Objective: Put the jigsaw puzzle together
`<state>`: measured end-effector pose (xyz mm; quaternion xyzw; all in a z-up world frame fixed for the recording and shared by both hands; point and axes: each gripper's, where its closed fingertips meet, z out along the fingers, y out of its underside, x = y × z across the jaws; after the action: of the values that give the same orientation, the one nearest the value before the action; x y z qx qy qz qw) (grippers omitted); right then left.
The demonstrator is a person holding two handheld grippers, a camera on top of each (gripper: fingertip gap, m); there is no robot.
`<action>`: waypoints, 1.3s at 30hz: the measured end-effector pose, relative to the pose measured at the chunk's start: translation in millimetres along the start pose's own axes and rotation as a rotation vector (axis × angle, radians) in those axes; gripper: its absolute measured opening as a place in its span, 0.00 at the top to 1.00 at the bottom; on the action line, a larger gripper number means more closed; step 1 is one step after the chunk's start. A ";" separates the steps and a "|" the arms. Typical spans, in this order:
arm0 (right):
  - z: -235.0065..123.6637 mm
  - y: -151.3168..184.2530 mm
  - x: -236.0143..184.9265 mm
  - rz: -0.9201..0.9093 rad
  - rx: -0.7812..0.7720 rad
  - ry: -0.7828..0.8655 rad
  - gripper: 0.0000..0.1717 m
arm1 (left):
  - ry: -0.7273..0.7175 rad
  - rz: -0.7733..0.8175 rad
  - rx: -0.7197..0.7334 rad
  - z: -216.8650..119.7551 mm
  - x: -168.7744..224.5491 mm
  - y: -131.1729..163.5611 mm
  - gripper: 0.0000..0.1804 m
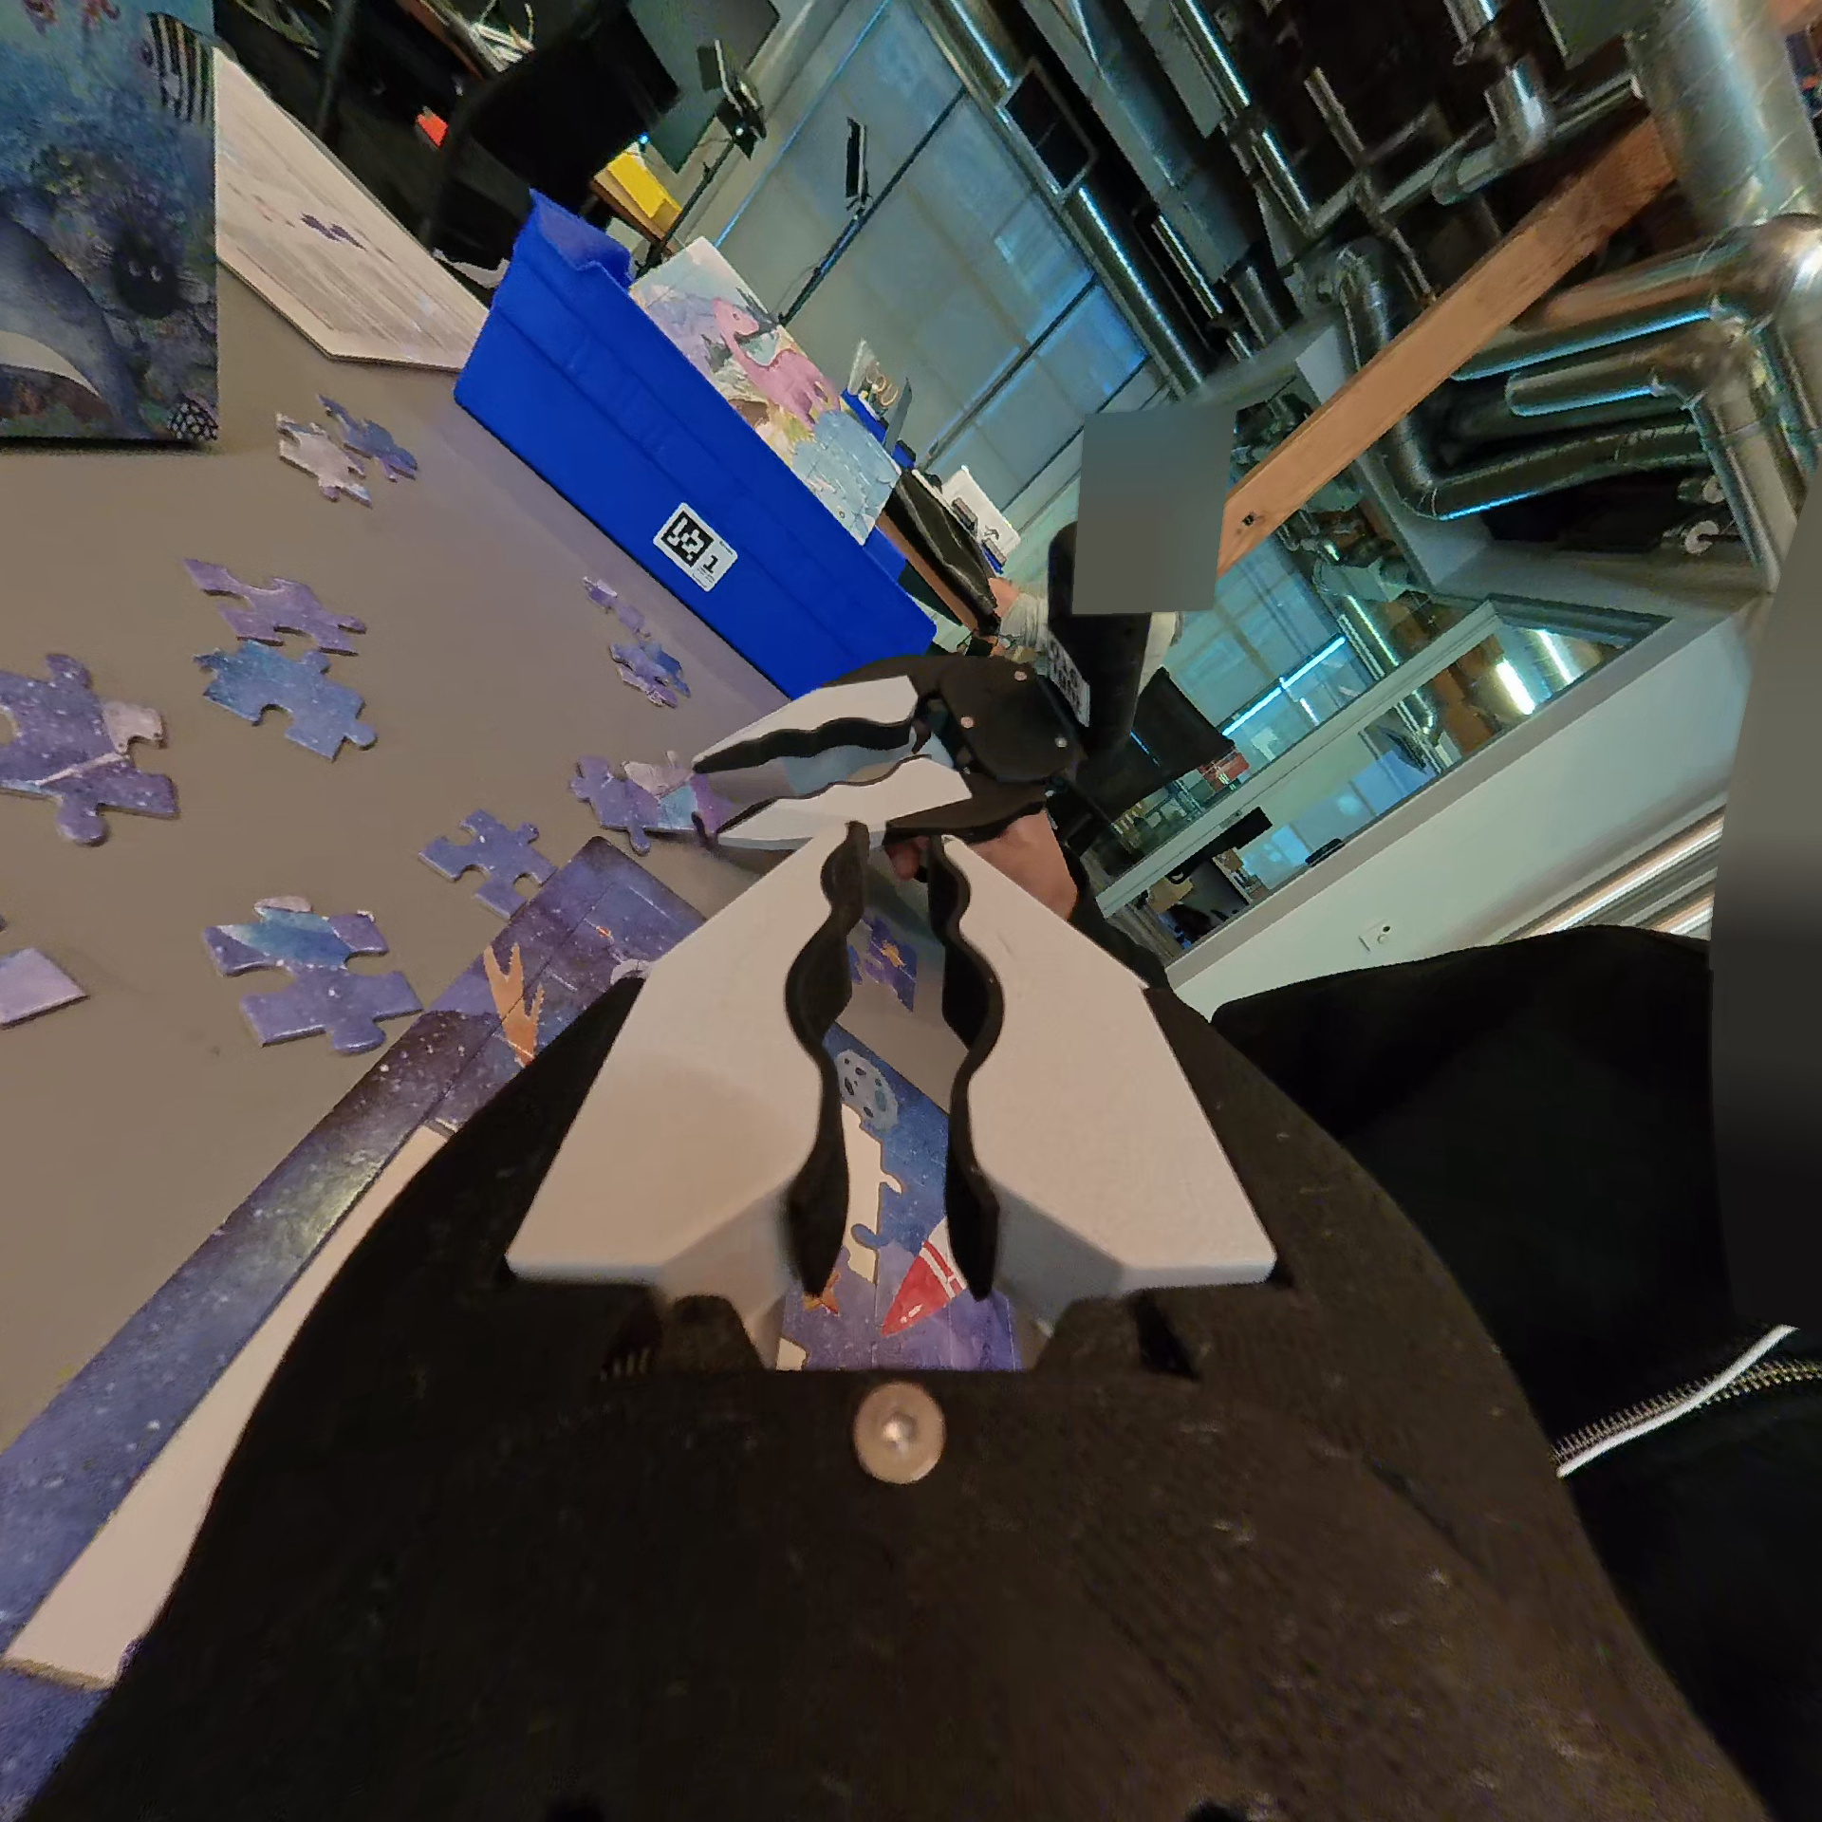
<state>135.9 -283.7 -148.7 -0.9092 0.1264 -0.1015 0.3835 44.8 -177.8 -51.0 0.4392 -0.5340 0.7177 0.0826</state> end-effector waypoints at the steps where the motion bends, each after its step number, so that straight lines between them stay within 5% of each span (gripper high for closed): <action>1: -1.7 -3.0 -0.5 -0.012 0.017 0.000 0.83 | 0.000 0.001 0.001 -0.2 0.1 -0.3 0.95; 3: -4.9 -8.9 -3.2 -0.042 0.048 -0.007 0.83 | -0.001 0.004 0.002 -0.5 0.6 -0.9 0.95; 4: -6.8 -11.9 -5.7 -0.063 0.065 -0.013 0.94 | -0.001 0.006 0.004 -0.8 0.9 -1.3 0.95; 6: -10.9 -19.0 -9.9 -0.103 0.101 -0.012 0.96 | -0.005 0.011 0.007 -1.6 0.9 -2.5 0.95; 14: -3.5 -4.6 7.3 -0.058 0.040 0.013 0.77 | -0.005 0.007 0.005 -1.4 0.1 -2.0 0.95; 21: 10.9 3.7 11.3 0.035 0.002 -0.091 0.70 | -0.002 0.009 0.000 -0.2 1.5 -0.9 0.95; 27: 14.5 -0.9 4.5 0.022 -0.003 -0.096 0.83 | -0.001 0.011 0.003 -0.6 2.3 -1.7 0.95; 39: 6.1 -5.6 0.0 -0.029 0.028 -0.079 0.83 | 0.001 0.022 0.007 -1.5 5.5 -3.3 0.95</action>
<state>138.4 -275.8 -148.8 -0.9089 0.0966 -0.0728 0.3991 42.6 -177.1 -44.8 0.4335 -0.5360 0.7207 0.0735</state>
